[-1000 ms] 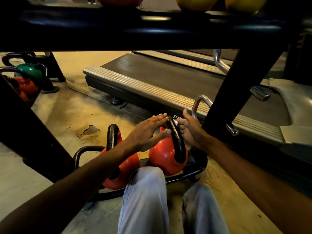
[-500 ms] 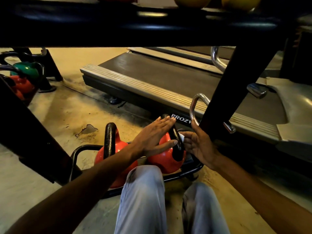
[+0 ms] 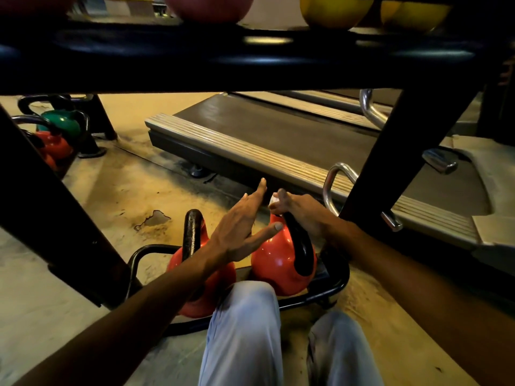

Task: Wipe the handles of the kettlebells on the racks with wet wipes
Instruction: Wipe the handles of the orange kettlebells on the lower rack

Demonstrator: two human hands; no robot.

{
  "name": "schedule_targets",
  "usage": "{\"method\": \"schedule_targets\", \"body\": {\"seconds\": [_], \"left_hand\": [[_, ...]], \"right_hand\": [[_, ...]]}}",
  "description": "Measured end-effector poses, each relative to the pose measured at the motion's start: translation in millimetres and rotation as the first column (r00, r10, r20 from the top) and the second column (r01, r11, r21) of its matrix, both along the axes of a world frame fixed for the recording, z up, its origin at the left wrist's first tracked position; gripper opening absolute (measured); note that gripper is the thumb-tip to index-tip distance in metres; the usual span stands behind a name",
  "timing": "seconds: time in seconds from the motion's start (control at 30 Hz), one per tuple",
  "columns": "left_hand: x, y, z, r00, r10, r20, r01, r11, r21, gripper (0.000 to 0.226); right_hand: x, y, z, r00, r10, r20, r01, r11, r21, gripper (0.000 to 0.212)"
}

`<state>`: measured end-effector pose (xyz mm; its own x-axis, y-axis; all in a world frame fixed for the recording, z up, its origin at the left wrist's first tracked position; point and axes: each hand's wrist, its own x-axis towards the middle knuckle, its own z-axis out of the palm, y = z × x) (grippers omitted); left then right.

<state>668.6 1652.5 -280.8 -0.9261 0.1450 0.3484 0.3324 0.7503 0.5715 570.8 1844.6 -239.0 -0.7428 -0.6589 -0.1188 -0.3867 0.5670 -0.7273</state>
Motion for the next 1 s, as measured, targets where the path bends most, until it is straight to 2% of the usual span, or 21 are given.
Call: {"method": "schedule_targets", "body": {"seconds": [0.1,0.23,0.27,0.33,0.43,0.57,0.73,1.0], "left_hand": [[1.2,2.7,3.7,1.000,0.021,-0.012,-0.021,0.998,0.056,0.103],[-2.1,7.6,-1.4,1.000,-0.007,-0.026,0.008,1.000,0.018,0.092],[-4.0,8.6,-3.7,0.999,-0.024,-0.038,0.024,1.000,-0.002,0.087],[-7.3,10.6,-8.6,0.998,-0.042,-0.051,0.039,0.998,-0.044,0.079],[-10.2,13.8,-14.2,0.996,-0.062,-0.056,0.057,0.994,-0.092,0.077],[-12.9,19.6,-15.2,0.996,-0.072,-0.046,0.067,0.993,-0.096,0.080],[-18.2,34.5,-15.6,0.997,-0.077,0.005,0.078,0.995,-0.061,0.081],[-18.2,45.8,-15.2,0.999,-0.032,-0.010,0.031,0.995,-0.094,0.079]], "right_hand": [[-12.2,-8.9,6.5,0.985,-0.070,0.160,0.075,0.997,-0.028,0.097],[-20.6,-22.6,1.5,0.925,-0.179,0.336,0.214,0.974,-0.069,0.108],[-26.1,-24.9,-4.9,0.891,-0.210,0.403,0.280,0.952,-0.124,0.108],[-34.2,-28.9,-13.7,0.765,-0.312,0.564,0.487,0.853,-0.188,0.104],[-36.9,-25.0,-19.1,0.632,-0.391,0.669,0.646,0.743,-0.176,0.096],[-36.5,-14.9,-23.2,0.524,-0.344,0.779,0.694,0.703,-0.156,0.093],[-30.9,-8.0,-12.2,0.490,-0.336,0.805,0.692,0.712,-0.124,0.085],[-8.7,15.0,-25.9,0.373,-0.184,0.910,0.703,0.696,-0.147,0.049]]}}
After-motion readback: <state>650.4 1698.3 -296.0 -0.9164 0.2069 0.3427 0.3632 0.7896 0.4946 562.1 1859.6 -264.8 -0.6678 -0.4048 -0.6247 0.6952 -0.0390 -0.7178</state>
